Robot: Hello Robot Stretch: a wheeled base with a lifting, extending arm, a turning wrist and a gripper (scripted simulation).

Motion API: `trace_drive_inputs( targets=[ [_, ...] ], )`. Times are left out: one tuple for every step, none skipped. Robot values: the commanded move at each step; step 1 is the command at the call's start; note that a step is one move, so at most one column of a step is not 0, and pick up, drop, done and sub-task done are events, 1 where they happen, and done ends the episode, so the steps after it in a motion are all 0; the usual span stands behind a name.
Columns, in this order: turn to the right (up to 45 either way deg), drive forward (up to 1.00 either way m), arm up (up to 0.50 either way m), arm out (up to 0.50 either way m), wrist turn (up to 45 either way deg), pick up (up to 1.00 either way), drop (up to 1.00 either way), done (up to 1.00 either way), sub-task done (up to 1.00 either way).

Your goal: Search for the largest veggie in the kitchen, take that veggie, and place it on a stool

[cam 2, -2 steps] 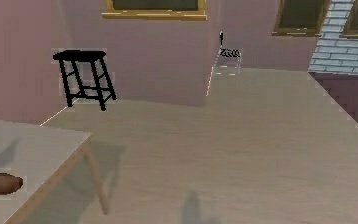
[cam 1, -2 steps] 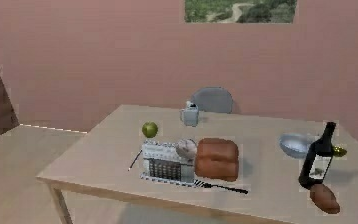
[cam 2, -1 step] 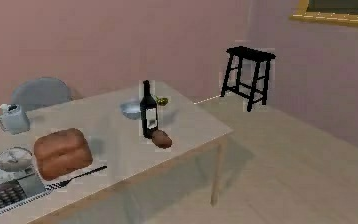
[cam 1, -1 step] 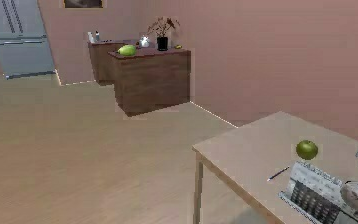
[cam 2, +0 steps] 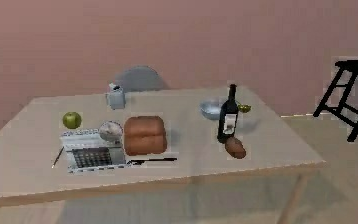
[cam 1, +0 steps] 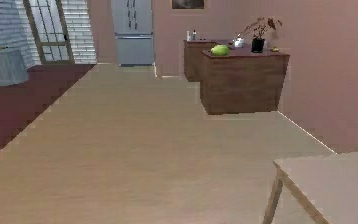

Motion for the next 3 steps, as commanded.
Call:
trace_drive_inputs(
  targets=[
    [0.0, 1.00, 0.00, 0.00, 0.0, 0.00, 0.00, 0.00, 0.00],
    [0.0, 1.00, 0.00, 0.00, 0.0, 0.00, 0.00, 0.00, 0.00],
    [-3.0, 0.00, 0.00, 0.00, 0.0, 0.00, 0.00, 0.00, 0.00]
  ],
)
